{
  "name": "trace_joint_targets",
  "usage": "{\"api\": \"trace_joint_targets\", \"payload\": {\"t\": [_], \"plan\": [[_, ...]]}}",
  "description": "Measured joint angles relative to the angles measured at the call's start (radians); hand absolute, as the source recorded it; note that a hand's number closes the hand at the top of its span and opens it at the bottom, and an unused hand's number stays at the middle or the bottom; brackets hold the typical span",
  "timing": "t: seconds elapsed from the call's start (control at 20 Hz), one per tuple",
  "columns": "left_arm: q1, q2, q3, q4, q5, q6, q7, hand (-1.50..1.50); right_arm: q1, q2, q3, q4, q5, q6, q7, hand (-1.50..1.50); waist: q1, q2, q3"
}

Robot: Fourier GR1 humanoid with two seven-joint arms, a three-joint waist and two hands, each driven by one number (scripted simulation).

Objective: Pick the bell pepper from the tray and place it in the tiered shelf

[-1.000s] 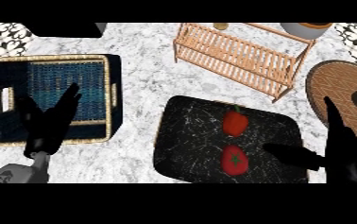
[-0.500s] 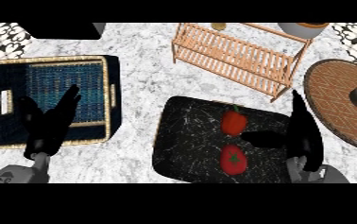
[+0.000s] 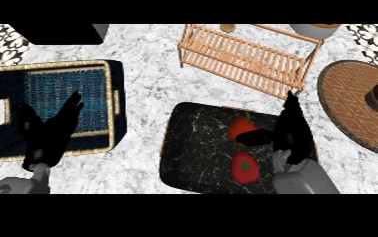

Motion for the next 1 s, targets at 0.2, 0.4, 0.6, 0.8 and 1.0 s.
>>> {"api": "trace_joint_targets", "payload": {"t": [0.2,0.4,0.6,0.8,1.0], "plan": [[0.005,-0.005,0.005,-0.004,-0.006,-0.001,0.001,0.00,-0.034,0.090,-0.044,0.056,0.077,0.036,-0.002,-1.50,-0.001,-0.001,0.000],[0.011,-0.013,0.009,-0.006,-0.019,0.000,-0.010,0.00,-0.043,0.142,-0.070,0.107,0.134,0.060,-0.006,-1.50,-0.001,-0.002,0.001],[0.011,-0.018,0.013,-0.009,-0.024,-0.001,0.000,0.00,-0.051,0.162,-0.098,0.138,0.175,0.079,-0.008,-1.50,-0.002,-0.002,0.002],[0.014,-0.024,0.020,-0.007,-0.025,-0.014,-0.008,0.00,-0.053,0.169,-0.111,0.157,0.207,0.087,-0.010,-1.50,-0.002,-0.003,0.003],[0.009,-0.030,0.024,-0.007,-0.032,-0.013,0.006,0.00,-0.053,0.171,-0.117,0.174,0.227,0.082,-0.019,-1.50,0.000,-0.002,0.003]]}}
